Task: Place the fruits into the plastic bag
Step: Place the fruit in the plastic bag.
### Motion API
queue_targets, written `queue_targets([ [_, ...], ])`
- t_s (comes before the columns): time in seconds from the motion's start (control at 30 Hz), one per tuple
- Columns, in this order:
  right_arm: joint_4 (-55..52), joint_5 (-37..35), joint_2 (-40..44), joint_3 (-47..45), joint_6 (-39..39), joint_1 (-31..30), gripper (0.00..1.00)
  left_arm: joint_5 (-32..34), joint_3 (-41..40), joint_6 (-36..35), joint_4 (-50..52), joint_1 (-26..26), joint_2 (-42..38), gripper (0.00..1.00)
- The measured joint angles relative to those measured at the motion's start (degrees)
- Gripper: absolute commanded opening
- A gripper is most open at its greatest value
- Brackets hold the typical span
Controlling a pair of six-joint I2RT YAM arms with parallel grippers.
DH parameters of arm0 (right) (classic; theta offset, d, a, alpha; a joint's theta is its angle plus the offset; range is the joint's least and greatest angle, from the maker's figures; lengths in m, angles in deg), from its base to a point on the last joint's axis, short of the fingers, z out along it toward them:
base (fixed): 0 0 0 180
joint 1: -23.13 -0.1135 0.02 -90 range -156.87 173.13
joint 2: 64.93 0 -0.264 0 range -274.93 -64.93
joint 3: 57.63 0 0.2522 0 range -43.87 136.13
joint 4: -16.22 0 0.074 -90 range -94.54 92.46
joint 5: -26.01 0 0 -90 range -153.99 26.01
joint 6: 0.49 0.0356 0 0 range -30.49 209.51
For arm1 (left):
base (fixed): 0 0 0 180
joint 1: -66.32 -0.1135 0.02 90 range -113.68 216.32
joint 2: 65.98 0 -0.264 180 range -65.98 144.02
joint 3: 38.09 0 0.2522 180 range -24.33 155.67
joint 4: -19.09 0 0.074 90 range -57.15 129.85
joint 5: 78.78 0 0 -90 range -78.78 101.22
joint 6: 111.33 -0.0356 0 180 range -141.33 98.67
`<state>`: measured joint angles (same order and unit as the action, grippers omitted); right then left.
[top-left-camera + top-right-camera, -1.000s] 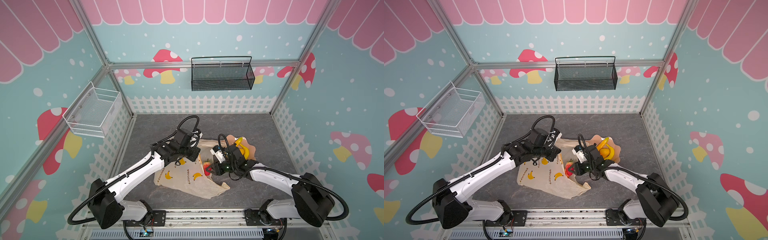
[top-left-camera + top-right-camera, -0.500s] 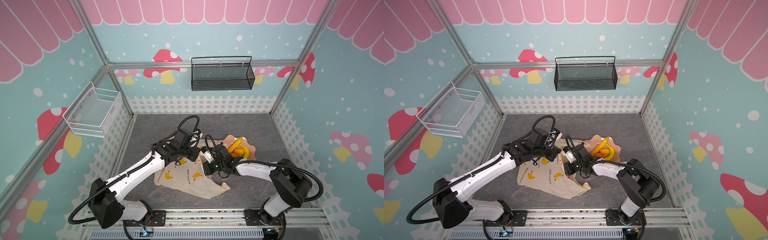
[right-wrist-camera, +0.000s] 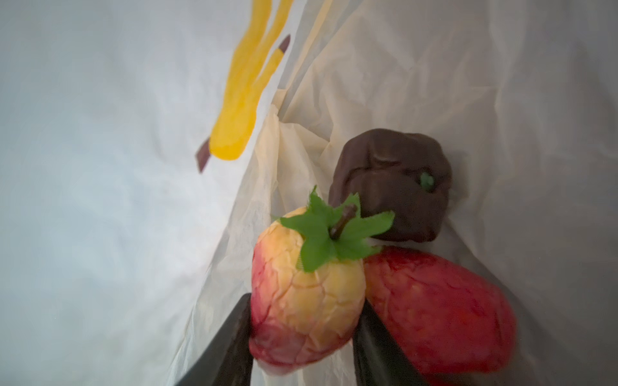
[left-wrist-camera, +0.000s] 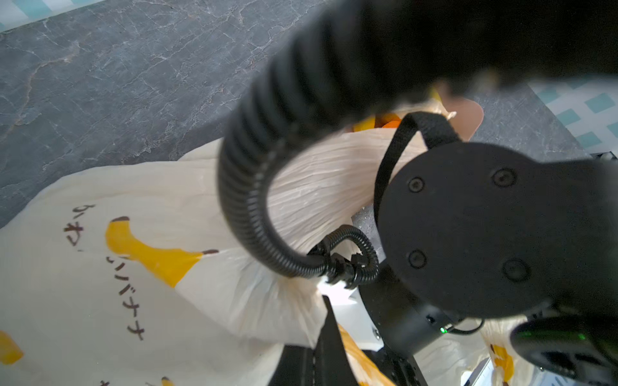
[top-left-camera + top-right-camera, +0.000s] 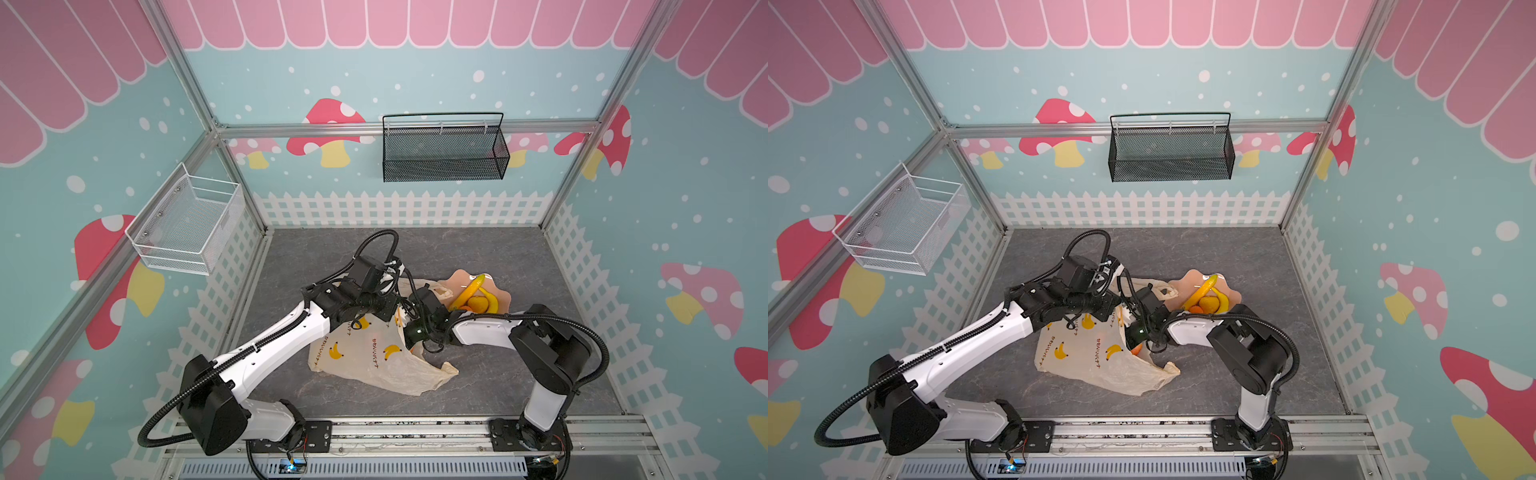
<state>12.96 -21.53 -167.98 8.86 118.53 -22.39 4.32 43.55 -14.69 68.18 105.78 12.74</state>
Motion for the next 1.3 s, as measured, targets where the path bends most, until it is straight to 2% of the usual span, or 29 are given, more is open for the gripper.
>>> queue_targets([
  [0.3,0.46,5.66,-0.72,0.7,-0.26,-0.33,0.82,0.2,0.0,0.0,-0.04,0.0,-0.02,0.0],
  [0.5,-0.22,6.45,-0.28,0.72,-0.72,-0.33,0.85,0.13,0.0,0.02,-0.04,0.02,-0.37,0.0],
  [0.67,-2.89,4.39,1.25,0.72,-1.36,-0.24,0.87,0.22,-0.22,0.04,-0.04,0.02,-1.14,0.0],
  [1.3,-9.88,-15.78,15.58,-7.17,-0.39,1.68,0.97,0.83,-2.25,0.46,-0.15,0.02,-2.34,0.0],
])
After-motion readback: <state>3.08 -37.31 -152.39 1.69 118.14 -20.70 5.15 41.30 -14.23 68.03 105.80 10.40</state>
